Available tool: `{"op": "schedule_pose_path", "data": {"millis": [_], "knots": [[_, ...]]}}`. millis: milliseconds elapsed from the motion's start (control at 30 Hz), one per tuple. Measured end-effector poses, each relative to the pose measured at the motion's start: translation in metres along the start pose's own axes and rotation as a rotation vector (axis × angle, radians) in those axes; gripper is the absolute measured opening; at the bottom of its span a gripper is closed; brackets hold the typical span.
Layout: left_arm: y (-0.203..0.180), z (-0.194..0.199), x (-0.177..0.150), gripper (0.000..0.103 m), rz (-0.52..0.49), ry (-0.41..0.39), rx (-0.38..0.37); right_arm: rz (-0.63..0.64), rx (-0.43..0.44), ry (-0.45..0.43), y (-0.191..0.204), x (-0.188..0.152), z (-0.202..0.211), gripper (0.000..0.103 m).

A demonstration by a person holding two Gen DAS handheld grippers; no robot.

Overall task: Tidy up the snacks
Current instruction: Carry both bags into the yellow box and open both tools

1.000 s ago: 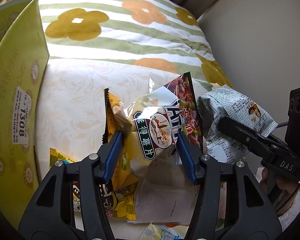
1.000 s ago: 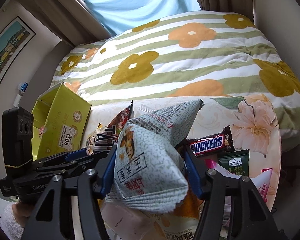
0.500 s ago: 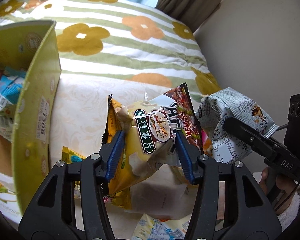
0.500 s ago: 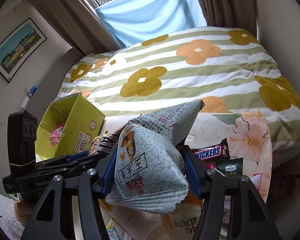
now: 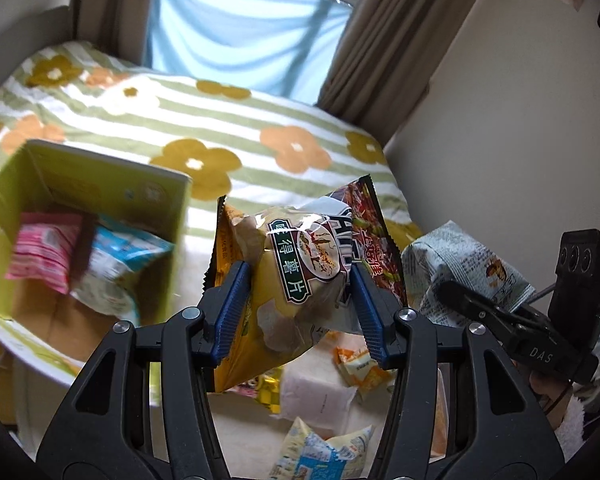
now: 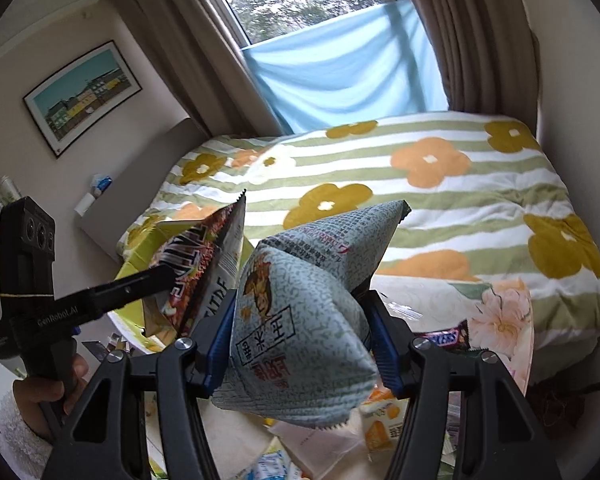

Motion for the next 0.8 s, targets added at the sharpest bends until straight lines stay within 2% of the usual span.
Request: {"op": "schedule_pose_path", "data": {"millis": [200,367,467,567,700,800], "knots": [[0.041,0.036,0.026,0.045,0.010,-0.064,0.063,0.048,0.069,-0.011,0.050,0.008,-0.016,0.056],[0.104,0.044,0.034,0.044,0.043,-0.079,0.119,0.066,0.115,0.004,0.092,0.006,-0.049,0.056],[0.156,0.043,0.034,0.043,0.086,-0.050,0.158,0.017,0.137,0.034,0.116,-0.001,-0.078,0.056],[0.199,0.043,0.035,0.043,0.084,-0.029,0.193,0.014,0.149,0.051,0.141,-0.008,-0.097,0.056],[0.241,0.042,0.039,0.043,0.090,-0.013,0.208,0.013,0.148,0.088,0.166,-0.019,-0.124,0.056],[0.265,0.038,0.041,0.043,0.049,0.009,0.215,0.002,0.138,0.100,0.180,-0.023,-0.141,0.056]]}}
Point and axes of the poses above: each gripper's, at about its wrist camera, not at the fingertips, and z roughly against the way its jaws point, y to its left, x to its top, the point moved 10 cm from there along -z, roughly the way its jaws point, and after that the axes turned 12 degrees about -y, right-handed, at the moved point
